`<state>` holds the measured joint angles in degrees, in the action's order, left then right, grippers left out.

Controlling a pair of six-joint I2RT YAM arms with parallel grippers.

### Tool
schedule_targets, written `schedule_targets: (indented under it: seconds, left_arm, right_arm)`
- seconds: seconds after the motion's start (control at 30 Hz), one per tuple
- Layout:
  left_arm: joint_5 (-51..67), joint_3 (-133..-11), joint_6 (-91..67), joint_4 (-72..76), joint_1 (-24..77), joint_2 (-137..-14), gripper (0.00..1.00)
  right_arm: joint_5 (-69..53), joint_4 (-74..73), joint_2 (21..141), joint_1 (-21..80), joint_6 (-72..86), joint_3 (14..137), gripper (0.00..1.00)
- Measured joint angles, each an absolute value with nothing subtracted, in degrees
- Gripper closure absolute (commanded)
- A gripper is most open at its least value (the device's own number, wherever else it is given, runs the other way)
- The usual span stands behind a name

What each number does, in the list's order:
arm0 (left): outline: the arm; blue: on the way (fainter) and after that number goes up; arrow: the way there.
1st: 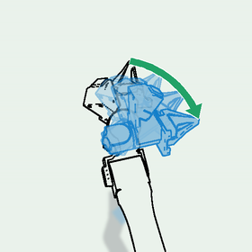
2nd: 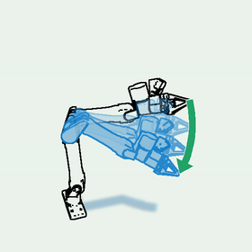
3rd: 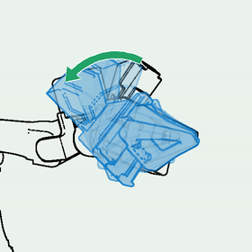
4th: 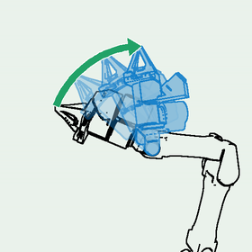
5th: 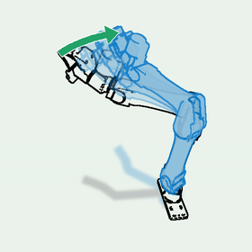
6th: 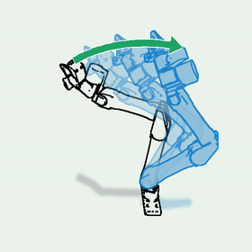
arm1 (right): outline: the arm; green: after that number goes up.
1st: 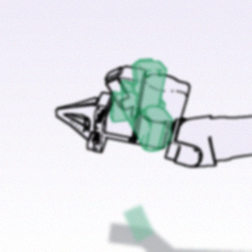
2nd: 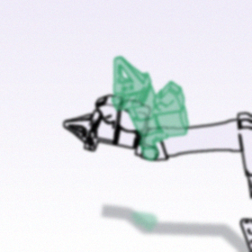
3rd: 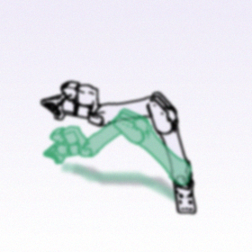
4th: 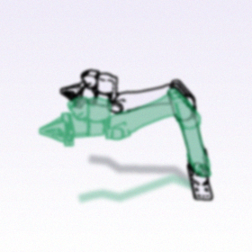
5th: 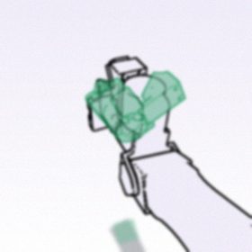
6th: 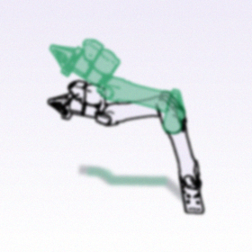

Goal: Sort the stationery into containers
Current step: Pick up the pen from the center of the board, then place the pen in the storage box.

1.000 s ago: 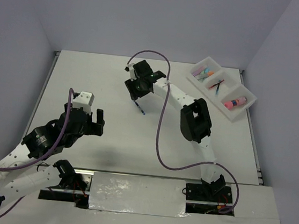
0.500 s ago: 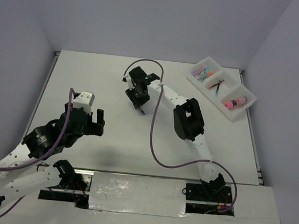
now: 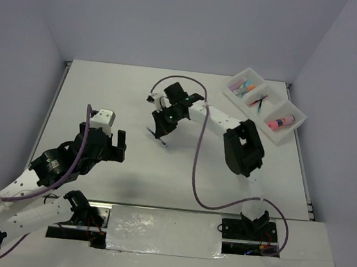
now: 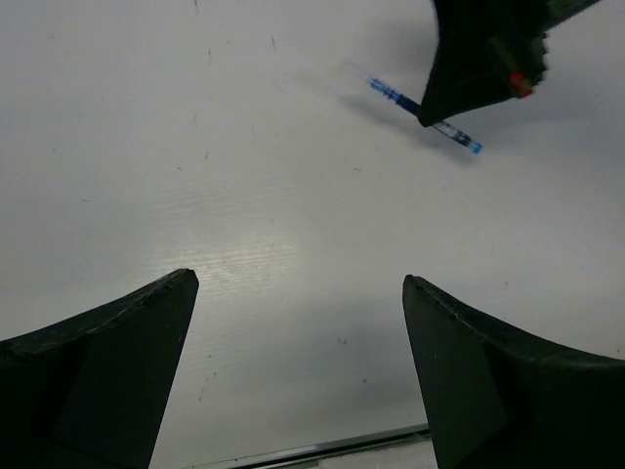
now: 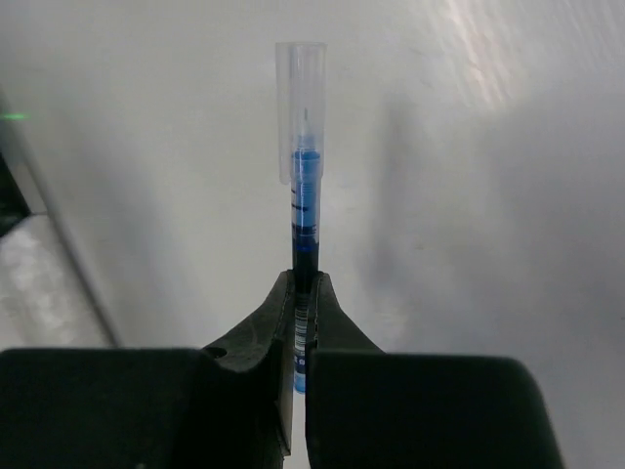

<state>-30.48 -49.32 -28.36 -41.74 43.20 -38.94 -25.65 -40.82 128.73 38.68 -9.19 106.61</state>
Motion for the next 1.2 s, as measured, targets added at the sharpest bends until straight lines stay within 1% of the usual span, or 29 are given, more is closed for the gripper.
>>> schedule_targets:
  seconds: [0.03,0.1,0.2,0.27,0.33,0.5,0.6,0.73,0.8,0.87,0.9,0.97,1.0,1.03,1.2]
  left_arm:
    - [-30.37,-49.32,-28.34,-41.71,43.2,-39.0,0.01]
    - [-30.2,-49.32,-28.32,-41.71,43.2,-39.18,0.01]
    - [-30.09,-49.17,-28.27,-41.67,43.2,-39.16,0.01]
    - [-30.09,-49.1,-28.25,-41.69,43.2,-39.11,0.01]
    - [-30.06,-49.1,-28.23,-41.65,43.2,-39.11,0.01]
    - [-29.85,-49.06,-28.23,-41.6,43.2,-38.72,0.01]
    - [-29.71,-49.06,-28.23,-41.52,43.2,-38.72,0.01]
    - [-29.69,-49.06,-28.23,-41.5,43.2,-38.48,0.0]
    - [-29.69,-49.01,-28.21,-41.5,43.2,-38.39,0.01]
    - [-29.69,-48.95,-28.23,-41.5,43.2,-38.37,0.01]
    - [-29.69,-48.95,-28.23,-41.47,43.2,-38.37,0.01]
    - [-29.69,-48.95,-28.21,-41.47,43.2,-38.39,0.01]
    - [-29.69,-48.95,-28.21,-41.47,43.2,-38.44,0.01]
    - [-29.69,-48.95,-28.21,-41.47,43.2,-38.46,0.01]
    - [-29.69,-48.95,-28.21,-41.47,43.2,-38.94,0.01]
  right_arm:
    - [-30.65,-38.0,123.72,38.35,-8.47,101.47,1.0]
    - [-37.87,-31.51,115.57,37.39,-6.02,96.09,1.0]
    - [-46.22,-20.6,105.86,33.3,0.03,94.3,1.0]
    - [-46.76,-16.21,101.97,28.73,3.25,94.96,1.0]
    - [-43.0,-15.4,100.2,23.4,5.69,96.25,1.0]
    - [-21.34,-19.68,101.89,11.6,9.93,96.92,1.0]
    - [-9.06,-22.09,103.35,5.02,12.56,95.0,1.0]
    - [3.44,-24.03,104.9,-2.39,14.81,94.59,1.0]
    - [7.22,-24.84,106.61,-4.91,15.2,96.23,0.99]
    - [9.58,-25.8,109.43,-6.48,15.33,99.09,0.96]
    - [10.5,-26.28,111.42,-7.01,15.35,100.99,0.92]
    - [11.81,-27.22,115.39,-7.55,15.35,104.81,0.88]
    - [12.1,-27.62,117.54,-7.7,15.4,106.52,0.81]
    - [12.32,-28.23,119.35,-7.79,15.59,107.81,0.79]
    - [12.01,-30.48,124.42,-8.16,15.62,109.14,0.79]
